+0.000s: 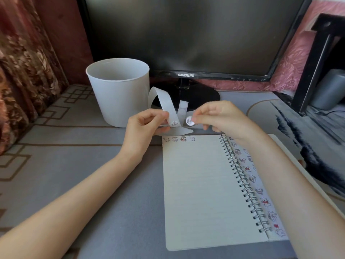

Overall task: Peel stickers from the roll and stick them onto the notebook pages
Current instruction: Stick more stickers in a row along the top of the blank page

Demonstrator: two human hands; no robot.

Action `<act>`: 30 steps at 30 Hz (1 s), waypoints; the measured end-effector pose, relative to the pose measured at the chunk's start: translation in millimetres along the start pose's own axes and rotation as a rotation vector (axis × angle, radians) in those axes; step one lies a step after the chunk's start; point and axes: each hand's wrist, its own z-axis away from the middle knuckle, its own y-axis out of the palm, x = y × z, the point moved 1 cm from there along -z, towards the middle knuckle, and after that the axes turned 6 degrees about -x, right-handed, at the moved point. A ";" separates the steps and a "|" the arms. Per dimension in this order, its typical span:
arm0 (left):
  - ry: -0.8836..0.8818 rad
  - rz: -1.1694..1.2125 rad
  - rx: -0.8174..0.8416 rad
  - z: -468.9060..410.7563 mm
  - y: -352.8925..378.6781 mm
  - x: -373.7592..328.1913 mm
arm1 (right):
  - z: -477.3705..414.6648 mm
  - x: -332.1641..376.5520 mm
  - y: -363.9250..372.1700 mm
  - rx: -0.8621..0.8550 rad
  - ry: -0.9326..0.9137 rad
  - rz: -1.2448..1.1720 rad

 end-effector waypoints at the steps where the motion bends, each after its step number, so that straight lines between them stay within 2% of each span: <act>1: -0.003 0.001 -0.001 -0.1 0.0 0.4 | 0.3 -2.9 -3.1 0.047 0.064 0.047; 4: -0.009 0.003 0.003 -0.7 0.9 0.1 | -0.5 -10.7 -5.9 0.092 0.152 0.144; 9: -0.003 -0.015 0.006 0.0 2.6 0.8 | -4.9 -19.1 -7.1 0.081 0.191 0.240; 30: -0.019 -0.026 0.023 -1.4 2.1 3.7 | -5.7 -26.1 -1.2 0.043 0.122 0.297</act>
